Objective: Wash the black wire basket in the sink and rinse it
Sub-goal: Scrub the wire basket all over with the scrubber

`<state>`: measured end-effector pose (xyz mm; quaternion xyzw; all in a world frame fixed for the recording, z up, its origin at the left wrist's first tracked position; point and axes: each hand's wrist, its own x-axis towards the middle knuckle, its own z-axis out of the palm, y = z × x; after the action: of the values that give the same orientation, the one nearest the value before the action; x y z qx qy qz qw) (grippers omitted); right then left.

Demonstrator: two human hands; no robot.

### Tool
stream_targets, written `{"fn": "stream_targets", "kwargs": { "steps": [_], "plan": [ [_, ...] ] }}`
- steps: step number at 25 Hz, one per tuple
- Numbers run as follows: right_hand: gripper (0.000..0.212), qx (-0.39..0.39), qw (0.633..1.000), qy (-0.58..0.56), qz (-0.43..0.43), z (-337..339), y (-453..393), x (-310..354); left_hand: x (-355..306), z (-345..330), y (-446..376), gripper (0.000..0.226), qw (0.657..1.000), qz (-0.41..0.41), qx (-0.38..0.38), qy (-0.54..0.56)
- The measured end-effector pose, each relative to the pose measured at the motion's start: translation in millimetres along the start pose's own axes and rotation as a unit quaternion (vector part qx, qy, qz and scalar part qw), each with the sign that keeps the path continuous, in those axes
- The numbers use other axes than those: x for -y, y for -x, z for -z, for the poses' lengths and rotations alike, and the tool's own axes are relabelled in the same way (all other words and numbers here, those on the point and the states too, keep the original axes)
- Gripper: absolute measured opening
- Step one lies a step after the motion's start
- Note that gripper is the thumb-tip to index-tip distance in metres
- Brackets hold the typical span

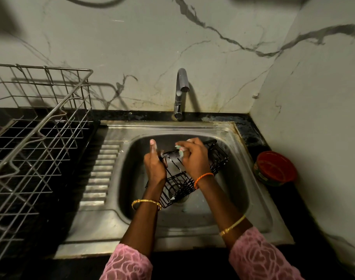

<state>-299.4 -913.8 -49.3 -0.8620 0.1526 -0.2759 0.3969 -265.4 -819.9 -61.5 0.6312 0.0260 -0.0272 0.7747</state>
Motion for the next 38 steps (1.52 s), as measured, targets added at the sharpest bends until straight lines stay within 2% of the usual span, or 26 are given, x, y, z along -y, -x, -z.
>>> {"fn": "stream_targets", "kwargs": {
  "steps": [4,8,13,17,23,26,29,33,38],
  "plan": [
    [0.028,-0.026,0.997,0.034,-0.067,18,-22,-21,0,0,-1,0.043,0.999,0.032,-0.019,-0.002],
    [0.025,0.006,1.0,0.006,-0.002,-3,3,4,8,0,-7,0.046,0.998,0.029,-0.048,-0.017],
    [0.02,0.071,0.996,-0.048,0.041,-3,22,17,14,9,-11,0.057,0.999,0.005,-0.027,-0.045],
    [0.019,0.107,0.993,-0.022,0.048,18,37,5,9,7,-10,0.058,0.997,-0.013,-0.039,-0.071],
    [0.013,0.107,0.994,-0.005,0.037,31,54,-3,9,8,-9,0.056,0.995,-0.036,-0.037,-0.08],
    [0.011,0.087,0.995,-0.054,-0.005,12,31,10,9,5,-6,0.056,0.996,-0.046,-0.02,-0.075],
    [0.01,0.068,0.996,-0.05,0.001,1,21,15,7,3,-5,0.058,0.996,-0.059,-0.021,-0.067],
    [0.01,0.042,0.997,-0.064,-0.025,14,49,-1,11,7,-9,0.057,0.996,-0.045,-0.059,-0.054],
    [0.008,-0.037,0.991,-0.114,-0.063,23,75,-10,13,6,-7,0.055,0.995,-0.059,-0.038,-0.066]
  ]
}}
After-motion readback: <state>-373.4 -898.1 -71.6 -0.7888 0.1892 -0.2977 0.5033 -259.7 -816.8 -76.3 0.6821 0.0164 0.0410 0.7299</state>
